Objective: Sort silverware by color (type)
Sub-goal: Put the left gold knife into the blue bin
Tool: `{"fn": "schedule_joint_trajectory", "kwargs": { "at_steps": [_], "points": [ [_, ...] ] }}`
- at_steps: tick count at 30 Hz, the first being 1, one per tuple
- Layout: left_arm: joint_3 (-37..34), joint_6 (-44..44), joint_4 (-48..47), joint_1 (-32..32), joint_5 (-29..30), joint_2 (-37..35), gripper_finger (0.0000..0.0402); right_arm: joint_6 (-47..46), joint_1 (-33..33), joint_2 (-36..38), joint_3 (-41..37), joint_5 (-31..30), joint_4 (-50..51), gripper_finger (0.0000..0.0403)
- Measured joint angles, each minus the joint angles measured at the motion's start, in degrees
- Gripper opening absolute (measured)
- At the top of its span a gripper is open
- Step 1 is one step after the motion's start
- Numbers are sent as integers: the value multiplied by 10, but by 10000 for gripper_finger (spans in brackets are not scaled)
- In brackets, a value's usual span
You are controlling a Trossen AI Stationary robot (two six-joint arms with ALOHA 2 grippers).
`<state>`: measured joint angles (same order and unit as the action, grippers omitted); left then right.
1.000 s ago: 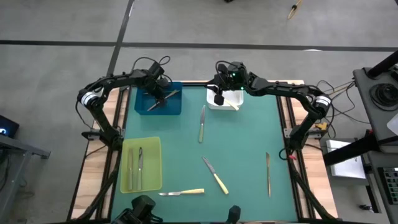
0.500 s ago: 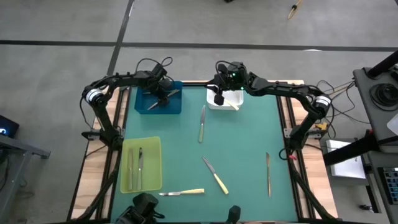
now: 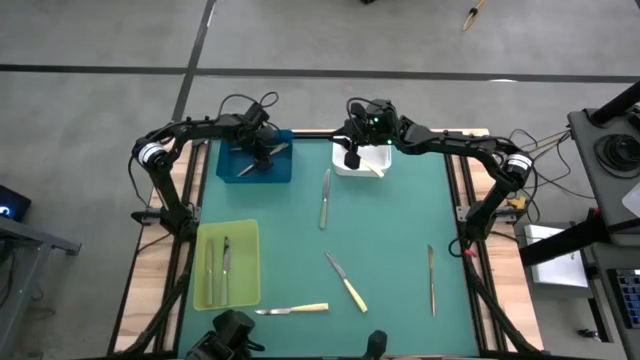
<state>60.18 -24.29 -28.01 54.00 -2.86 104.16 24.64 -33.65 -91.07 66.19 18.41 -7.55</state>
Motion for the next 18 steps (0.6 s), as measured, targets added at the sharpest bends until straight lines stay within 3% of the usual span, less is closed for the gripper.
{"fn": "schedule_joint_trajectory", "kwargs": {
  "at_steps": [10, 18],
  "points": [
    [0, 8, 0, 0, 4, 0, 11, 0, 0, 0, 0, 0, 0, 59],
    [-2, 14, -5, 0, -5, -7, 2, 0, 0, 0, 0, 0, 0, 59]
  ]
}}
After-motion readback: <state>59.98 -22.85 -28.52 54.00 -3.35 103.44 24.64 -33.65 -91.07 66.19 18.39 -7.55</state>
